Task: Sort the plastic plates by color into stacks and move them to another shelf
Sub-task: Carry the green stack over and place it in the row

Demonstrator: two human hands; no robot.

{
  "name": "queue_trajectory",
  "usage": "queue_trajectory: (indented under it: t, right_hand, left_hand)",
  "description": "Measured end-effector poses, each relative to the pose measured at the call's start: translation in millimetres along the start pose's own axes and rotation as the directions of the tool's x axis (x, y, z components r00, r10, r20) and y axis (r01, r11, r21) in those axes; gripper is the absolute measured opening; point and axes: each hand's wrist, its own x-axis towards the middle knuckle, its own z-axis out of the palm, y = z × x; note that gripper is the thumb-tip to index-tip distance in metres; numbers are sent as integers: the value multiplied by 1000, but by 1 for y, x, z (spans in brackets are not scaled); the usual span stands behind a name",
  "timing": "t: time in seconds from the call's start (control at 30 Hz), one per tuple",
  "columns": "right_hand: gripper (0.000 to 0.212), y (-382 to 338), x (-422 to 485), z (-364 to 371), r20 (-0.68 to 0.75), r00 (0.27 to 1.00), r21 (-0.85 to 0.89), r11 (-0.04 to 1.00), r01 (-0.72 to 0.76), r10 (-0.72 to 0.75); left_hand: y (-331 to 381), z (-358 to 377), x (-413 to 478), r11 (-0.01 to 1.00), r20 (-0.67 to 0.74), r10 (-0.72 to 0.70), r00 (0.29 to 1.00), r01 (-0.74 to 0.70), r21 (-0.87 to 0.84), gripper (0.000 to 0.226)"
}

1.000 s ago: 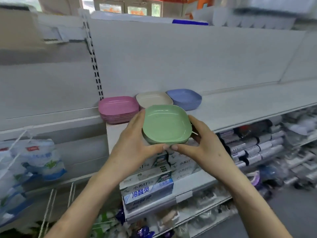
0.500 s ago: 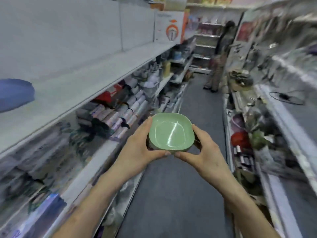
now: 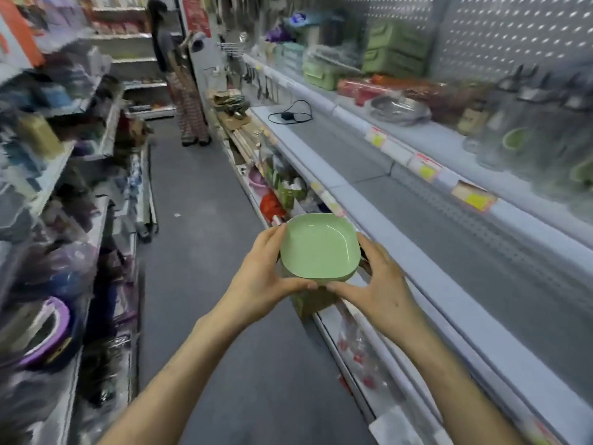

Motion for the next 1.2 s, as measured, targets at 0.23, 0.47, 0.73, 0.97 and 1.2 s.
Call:
queue_trajectory:
  t: [0.23,0.47,0.73,0.97,1.2]
  right_hand:
    - [89,75,-47,-80,-231,948,-30,972,-231,218]
    - [84,122,-78,-122,-462,798,22,904,-426,387]
    - [90,160,-122,-142,-652,530,137,773,-620,541]
    - [83,179,-175,-148,-680,410,247,716,-653,608]
    - [91,214,-217,-160,-639,320,338,629,-700,700]
  left_hand:
    - [34,117,63,984,231,174,957,-163,-67,106]
    - [52,222,120,940,458,342,820,-295,-174,103]
    - [82,328,142,855,620,518,589,-378,-354,106]
    - [97,384,119,823,696,566,441,-340,-454,104]
    - [106,434,94,832,742,549,384,-329,-446,106]
